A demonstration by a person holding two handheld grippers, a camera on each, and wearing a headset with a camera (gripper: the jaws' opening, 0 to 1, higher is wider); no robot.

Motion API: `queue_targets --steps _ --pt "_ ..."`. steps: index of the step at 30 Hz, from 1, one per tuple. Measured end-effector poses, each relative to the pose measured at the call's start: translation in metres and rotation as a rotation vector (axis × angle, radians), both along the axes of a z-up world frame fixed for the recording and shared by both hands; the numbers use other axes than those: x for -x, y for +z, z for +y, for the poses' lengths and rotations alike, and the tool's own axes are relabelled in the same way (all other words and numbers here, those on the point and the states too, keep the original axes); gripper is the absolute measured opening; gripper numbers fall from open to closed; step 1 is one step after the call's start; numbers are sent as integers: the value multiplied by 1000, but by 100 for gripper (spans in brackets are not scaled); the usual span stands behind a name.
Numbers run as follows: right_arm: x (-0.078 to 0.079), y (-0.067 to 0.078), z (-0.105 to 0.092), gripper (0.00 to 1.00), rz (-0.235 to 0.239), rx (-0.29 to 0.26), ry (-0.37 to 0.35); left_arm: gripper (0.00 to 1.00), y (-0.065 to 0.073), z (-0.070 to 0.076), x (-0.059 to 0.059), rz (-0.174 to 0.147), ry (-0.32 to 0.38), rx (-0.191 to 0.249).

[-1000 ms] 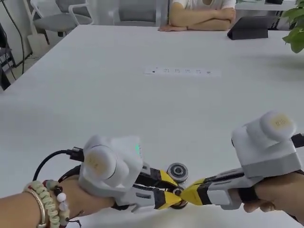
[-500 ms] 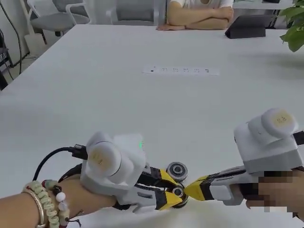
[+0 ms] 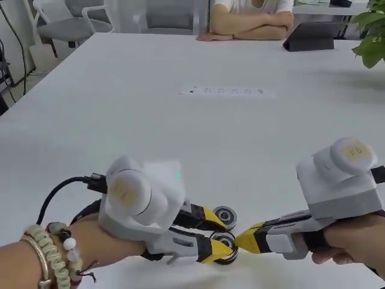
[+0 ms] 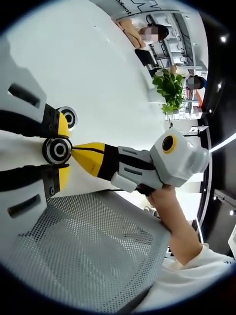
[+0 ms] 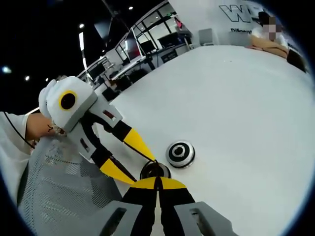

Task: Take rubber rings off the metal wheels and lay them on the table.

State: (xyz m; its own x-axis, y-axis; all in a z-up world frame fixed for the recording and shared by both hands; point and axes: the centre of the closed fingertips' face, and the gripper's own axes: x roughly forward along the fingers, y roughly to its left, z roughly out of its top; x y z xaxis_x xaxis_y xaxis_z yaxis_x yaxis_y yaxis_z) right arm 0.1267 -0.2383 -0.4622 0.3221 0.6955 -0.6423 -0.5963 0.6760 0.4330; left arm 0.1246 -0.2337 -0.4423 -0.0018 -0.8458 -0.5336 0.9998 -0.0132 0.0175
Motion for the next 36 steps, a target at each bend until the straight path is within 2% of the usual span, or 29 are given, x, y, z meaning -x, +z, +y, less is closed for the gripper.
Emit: queue_targets --steps 5,9,12,13,19,22,23,25,28,32,33,36 --pt "-2 3 -1 0 -9 0 -7 22 7 1 4 -21 -23 0" --pt "-5 8 -1 0 -11 -28 -30 26 13 1 5 -30 -36 13" --pt "-5 12 0 0 -14 -41 -37 28 17 3 5 -62 -52 9" --pt "-5 13 1 0 -15 -43 -36 30 18 4 4 -64 -52 10" --pt "-5 18 3 0 -39 -36 -26 36 26 6 2 -24 -37 27" --pt "-5 20 3 0 -51 -35 -25 45 31 8 -1 -17 -28 34" --pt "-6 21 3 0 -56 -36 -25 49 35 7 -2 34 12 56" --pt "-7 24 3 0 -63 -45 -29 55 46 5 -3 68 27 108" --pt "-10 27 1 0 -74 -55 -39 56 51 10 -7 58 38 103" --pt "-14 32 -2 0 -95 -56 -56 68 56 15 -10 31 54 78" --pt "-15 33 -3 0 -102 -55 -61 70 60 16 -11 14 51 81" --pt "-18 36 -4 0 -114 -63 -70 70 68 19 -9 3 48 84"
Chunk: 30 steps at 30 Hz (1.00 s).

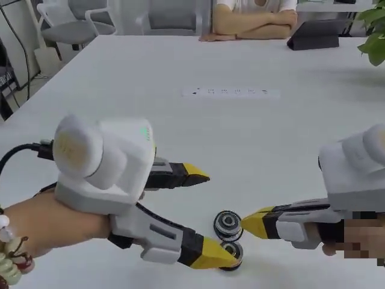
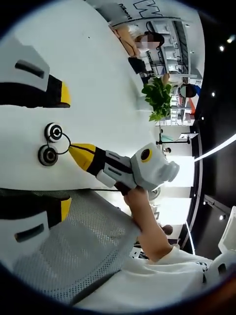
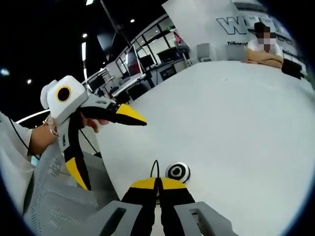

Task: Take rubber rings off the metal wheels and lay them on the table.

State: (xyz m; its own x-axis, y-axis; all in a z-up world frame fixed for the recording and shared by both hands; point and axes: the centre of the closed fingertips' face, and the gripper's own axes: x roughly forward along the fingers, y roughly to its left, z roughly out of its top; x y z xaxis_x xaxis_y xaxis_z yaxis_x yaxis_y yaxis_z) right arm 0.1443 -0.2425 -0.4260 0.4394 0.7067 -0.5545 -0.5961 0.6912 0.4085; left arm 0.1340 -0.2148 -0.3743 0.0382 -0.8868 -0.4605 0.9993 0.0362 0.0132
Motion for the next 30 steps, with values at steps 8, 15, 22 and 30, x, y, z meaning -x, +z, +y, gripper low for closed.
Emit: queue_targets --steps 8,15,22,30 --pt "-3 5 -1 0 -39 17 -1 80 7 26 4 -56 -12 -55" --pt "-3 7 -2 0 -50 19 0 85 19 55 7 -46 17 -59" --pt "-4 8 -2 0 -56 22 0 95 25 80 7 -52 82 -36" --pt "-5 10 -2 0 -61 20 -4 99 28 102 9 -34 165 11"
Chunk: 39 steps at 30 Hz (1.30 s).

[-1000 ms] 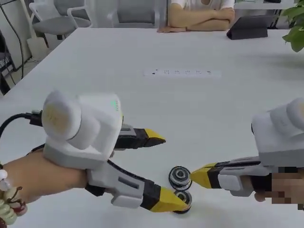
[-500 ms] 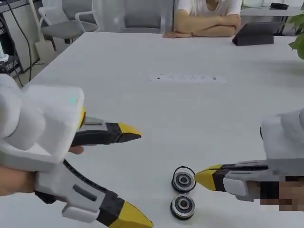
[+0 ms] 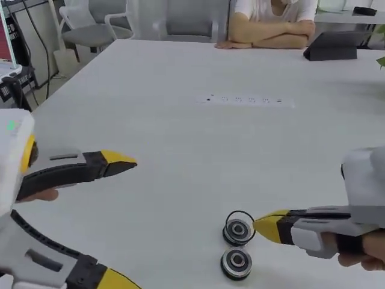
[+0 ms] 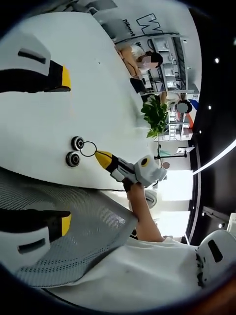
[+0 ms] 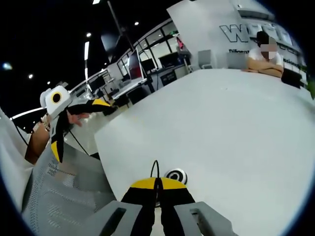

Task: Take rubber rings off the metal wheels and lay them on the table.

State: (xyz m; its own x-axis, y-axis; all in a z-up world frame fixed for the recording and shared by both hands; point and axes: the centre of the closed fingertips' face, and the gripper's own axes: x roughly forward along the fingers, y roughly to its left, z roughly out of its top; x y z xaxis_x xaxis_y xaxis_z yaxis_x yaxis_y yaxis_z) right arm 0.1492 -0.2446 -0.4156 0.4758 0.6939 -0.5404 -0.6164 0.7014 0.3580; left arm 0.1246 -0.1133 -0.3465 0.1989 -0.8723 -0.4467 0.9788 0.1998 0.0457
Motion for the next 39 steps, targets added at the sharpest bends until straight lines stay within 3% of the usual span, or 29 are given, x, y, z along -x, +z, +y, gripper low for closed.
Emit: queue_targets --steps 8,11,26,34,39 --pt "-1 4 -1 0 -5 -9 -14 99 -10 24 -1 38 103 9" --pt "-2 5 -2 0 -4 -14 -19 99 -11 29 -1 57 136 38" --pt "-4 21 -3 0 -47 -17 -42 99 -26 35 3 89 216 81" --pt "-5 40 7 0 -99 -20 -23 99 -27 34 5 101 231 94" --pt "-6 49 15 0 -120 -21 -3 99 -23 34 4 100 242 126"
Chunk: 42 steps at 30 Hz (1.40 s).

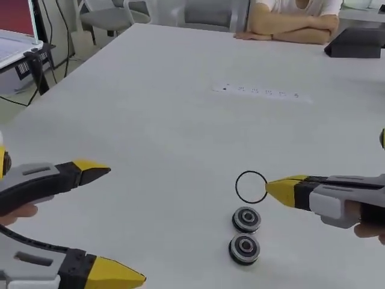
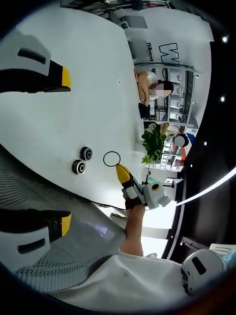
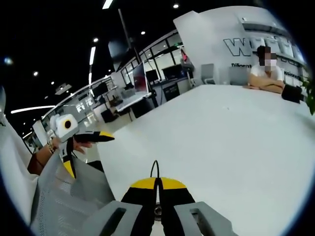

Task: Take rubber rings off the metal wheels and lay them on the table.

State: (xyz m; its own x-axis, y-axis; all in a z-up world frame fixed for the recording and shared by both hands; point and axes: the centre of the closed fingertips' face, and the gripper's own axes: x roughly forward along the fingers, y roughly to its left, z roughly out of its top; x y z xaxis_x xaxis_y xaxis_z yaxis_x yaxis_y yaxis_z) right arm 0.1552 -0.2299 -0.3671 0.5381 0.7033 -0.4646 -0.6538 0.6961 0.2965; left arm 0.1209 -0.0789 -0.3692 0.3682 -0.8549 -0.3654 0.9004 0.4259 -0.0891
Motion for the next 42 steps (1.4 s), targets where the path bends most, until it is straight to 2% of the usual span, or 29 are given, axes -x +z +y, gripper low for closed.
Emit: queue_targets --steps 11,18,22,27,34,36,37,38,42 --pt "0 15 19 0 -23 4 73 99 -2 2 1 6 2 -5" --pt "-2 22 43 0 -38 22 154 99 -6 2 1 12 0 -22" --pt "-4 22 55 0 -39 39 194 99 -7 3 1 15 5 -23" --pt "-2 18 72 0 -33 70 255 99 -8 3 1 14 7 -34" --pt "0 7 85 0 -24 131 318 99 -11 3 2 19 3 -52" --pt "0 3 89 0 -17 134 329 99 -14 4 1 22 10 -67" --pt "-1 0 91 0 -12 133 332 98 -18 6 0 18 14 -103" --pt "-1 -3 92 0 -6 132 333 98 -19 7 0 12 12 -118" --pt "3 -20 95 0 39 111 329 97 -18 5 1 20 10 -99"
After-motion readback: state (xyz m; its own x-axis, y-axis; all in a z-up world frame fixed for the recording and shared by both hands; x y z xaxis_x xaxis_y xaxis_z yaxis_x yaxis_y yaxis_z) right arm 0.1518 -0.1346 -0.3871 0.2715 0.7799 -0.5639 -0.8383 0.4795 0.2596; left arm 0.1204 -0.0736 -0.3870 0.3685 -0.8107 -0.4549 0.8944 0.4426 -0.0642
